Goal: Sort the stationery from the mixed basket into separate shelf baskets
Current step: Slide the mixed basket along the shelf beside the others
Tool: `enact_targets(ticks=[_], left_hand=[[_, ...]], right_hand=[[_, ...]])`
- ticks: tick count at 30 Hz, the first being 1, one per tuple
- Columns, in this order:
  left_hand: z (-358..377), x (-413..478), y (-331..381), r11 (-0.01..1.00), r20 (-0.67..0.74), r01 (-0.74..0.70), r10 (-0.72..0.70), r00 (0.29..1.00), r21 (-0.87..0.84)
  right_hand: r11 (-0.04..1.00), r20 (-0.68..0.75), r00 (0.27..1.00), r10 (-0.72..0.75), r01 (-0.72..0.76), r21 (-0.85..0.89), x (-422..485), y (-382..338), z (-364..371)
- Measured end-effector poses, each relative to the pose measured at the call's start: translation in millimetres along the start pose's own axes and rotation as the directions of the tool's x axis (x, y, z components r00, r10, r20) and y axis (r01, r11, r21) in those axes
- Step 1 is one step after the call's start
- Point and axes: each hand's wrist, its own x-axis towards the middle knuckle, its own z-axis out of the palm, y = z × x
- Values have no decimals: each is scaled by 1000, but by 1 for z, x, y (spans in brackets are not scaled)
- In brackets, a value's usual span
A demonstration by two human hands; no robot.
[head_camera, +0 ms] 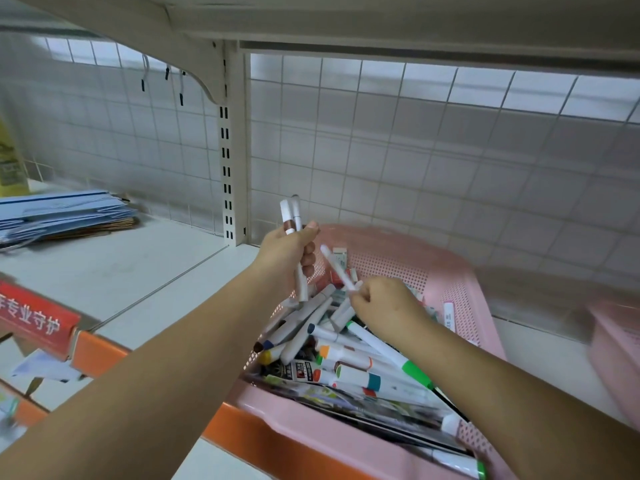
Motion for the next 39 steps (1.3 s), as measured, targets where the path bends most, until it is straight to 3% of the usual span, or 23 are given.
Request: enact_targets(ticks=[3,6,9,13,17,19,24,33,39], left_hand=[[2,-1,0,999,-18,27,-26,999,26],[3,-1,-1,999,59,35,-36,998,24],[5,-6,1,999,144,-21,27,989,-43],[2,-5,5,984,1,-102,103,995,-147],[0,-5,8,973,-36,-138,133,990,-185],[0,-7,8,972,-35,-137,133,990,-191],[-3,-8,9,968,-44,-126,119,992,-217],[-3,-6,5,989,32,-82,86,996,-125],[-3,-8,5,994,132,-72,83,988,-88]], right_hand=[[984,-132,986,-104,121,129,-5,-5,-4],[956,-41,968,-249,253,149,-11,-16,-4],[949,6,955,-298,296,106,-12,-17,-1],[975,-69,977,-200,205,83,-5,-8,0],[979,208,959,-192,203,-34,4,-8,6],[969,269,938,-216,239,-55,9,-8,13],[977,176,962,-209,197,88,6,-6,11],[990,314,941,-128,105,90,7,-6,11],[973,272,955,-116,54,226,-2,-7,0]])
